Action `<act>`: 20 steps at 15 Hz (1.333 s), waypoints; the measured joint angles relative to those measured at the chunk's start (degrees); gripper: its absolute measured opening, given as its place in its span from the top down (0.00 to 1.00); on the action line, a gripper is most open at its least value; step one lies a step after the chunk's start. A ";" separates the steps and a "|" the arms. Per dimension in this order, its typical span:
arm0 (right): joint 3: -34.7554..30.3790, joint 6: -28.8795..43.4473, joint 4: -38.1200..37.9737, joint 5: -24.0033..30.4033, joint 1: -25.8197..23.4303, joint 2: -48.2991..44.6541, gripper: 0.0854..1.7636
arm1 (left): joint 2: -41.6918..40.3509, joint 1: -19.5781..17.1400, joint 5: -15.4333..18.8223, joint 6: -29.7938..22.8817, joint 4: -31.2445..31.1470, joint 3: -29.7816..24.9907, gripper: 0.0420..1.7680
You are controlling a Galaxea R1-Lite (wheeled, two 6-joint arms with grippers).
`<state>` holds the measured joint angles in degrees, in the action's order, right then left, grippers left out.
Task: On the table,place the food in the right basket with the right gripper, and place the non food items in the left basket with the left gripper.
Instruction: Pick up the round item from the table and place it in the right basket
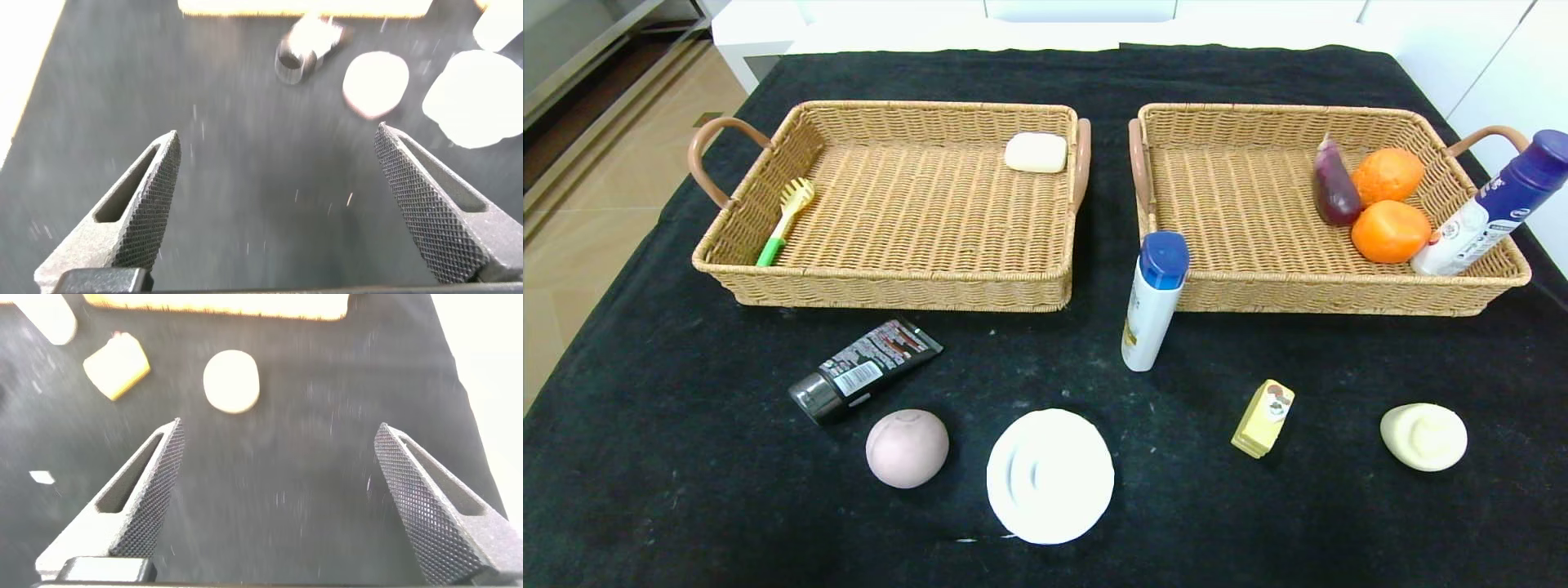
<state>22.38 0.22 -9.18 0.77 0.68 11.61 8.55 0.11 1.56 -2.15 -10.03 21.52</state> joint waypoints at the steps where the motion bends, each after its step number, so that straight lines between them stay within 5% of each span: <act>1: 3.17 0.00 0.00 0.74 0.05 2.85 0.04 | 2.91 0.29 -0.02 -0.05 -0.20 3.58 0.03; 5: 13.69 0.00 0.09 2.36 0.05 15.52 0.04 | 15.51 3.08 0.33 -0.05 -0.52 16.60 0.03; 10: 22.89 -0.11 1.13 5.97 1.43 29.60 0.04 | 28.88 9.12 6.12 0.06 -0.18 27.04 0.03; 14: 26.62 0.05 3.71 6.23 3.61 38.41 0.04 | 37.68 10.50 13.07 0.20 0.06 31.15 0.03; 20: 27.97 0.11 3.54 6.01 9.05 46.60 0.04 | 48.97 20.58 13.95 -0.13 6.62 32.67 0.03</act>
<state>50.35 0.33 -5.64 6.78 9.73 58.21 57.52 20.69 15.51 -2.28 -3.41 54.19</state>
